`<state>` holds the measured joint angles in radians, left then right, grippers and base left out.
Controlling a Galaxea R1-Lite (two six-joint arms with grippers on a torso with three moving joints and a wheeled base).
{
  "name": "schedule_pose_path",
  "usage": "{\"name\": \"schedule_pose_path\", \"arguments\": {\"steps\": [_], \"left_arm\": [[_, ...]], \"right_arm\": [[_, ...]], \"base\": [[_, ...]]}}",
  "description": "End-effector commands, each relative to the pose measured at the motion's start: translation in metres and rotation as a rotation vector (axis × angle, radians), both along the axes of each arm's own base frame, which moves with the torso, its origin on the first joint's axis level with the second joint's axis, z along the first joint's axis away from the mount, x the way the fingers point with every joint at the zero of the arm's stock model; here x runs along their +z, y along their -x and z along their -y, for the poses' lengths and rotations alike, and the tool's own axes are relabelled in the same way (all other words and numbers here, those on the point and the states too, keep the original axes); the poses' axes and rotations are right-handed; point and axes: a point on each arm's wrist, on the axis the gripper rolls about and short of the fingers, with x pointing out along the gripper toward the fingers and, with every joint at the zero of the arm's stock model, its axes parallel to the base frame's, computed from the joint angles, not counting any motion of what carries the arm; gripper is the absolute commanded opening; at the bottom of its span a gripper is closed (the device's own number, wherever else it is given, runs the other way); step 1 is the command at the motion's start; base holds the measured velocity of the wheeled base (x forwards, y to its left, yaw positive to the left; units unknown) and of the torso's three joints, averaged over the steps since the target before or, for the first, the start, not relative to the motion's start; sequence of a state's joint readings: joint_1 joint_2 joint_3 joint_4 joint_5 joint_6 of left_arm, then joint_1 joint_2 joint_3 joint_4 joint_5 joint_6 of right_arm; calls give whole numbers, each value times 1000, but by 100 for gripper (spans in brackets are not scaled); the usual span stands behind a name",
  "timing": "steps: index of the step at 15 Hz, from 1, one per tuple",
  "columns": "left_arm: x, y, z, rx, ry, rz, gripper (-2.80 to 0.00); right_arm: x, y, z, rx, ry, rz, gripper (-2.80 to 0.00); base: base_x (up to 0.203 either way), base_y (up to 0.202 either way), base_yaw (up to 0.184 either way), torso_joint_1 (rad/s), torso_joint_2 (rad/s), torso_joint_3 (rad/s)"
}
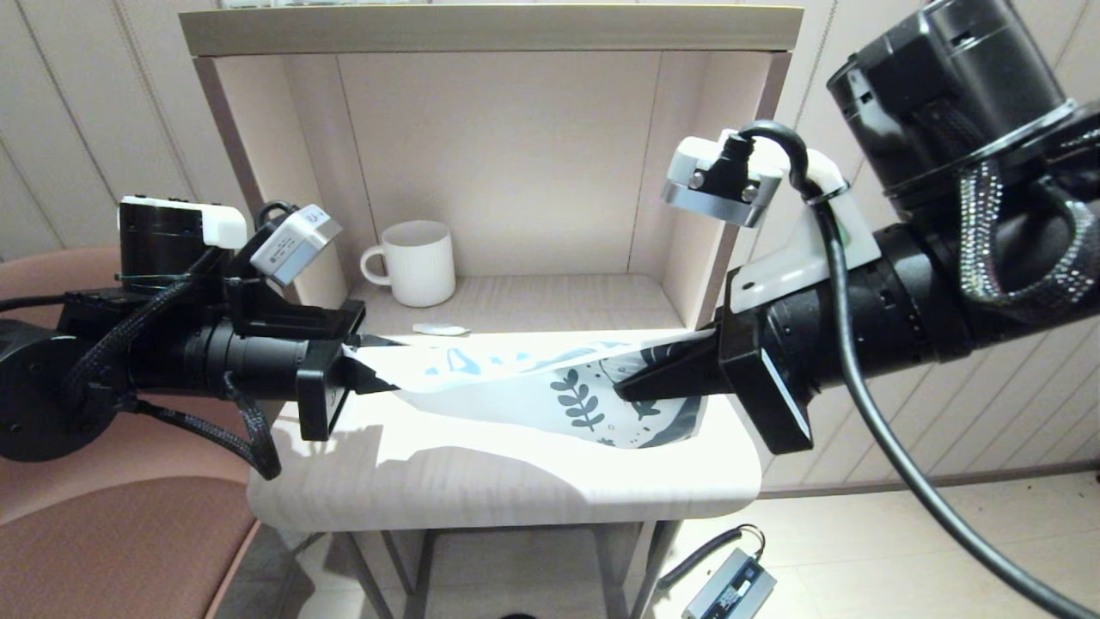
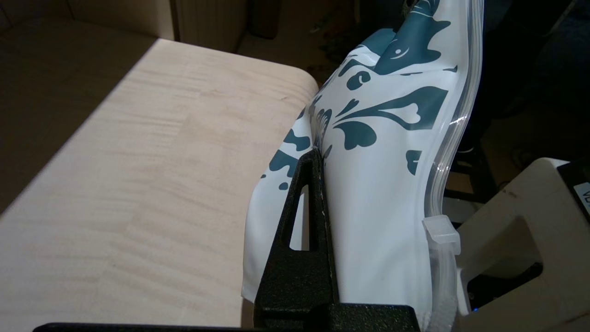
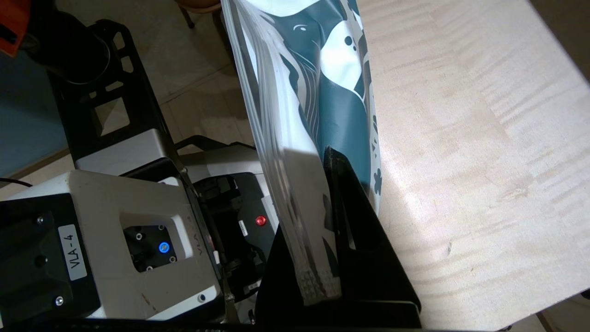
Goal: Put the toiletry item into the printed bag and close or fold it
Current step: Hand it to the other hand
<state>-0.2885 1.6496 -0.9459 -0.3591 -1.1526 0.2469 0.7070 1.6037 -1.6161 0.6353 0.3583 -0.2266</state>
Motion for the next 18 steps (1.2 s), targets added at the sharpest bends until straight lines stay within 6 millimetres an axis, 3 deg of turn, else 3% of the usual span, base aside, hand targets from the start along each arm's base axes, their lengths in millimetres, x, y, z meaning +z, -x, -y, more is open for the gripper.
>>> {"name": "schedule_pose_path", "arguments": {"steps": [1, 18], "left_arm": [[0, -1, 0, -5, 2, 1, -280], [0, 0, 0, -7, 2, 2, -280]], "right_arm": [[0, 3, 3, 3, 2, -2, -280], [3, 6, 2, 48, 15, 61, -280]], "base": [[0, 0, 0, 0, 0, 0], [0, 0, 0, 0, 0, 0]]}}
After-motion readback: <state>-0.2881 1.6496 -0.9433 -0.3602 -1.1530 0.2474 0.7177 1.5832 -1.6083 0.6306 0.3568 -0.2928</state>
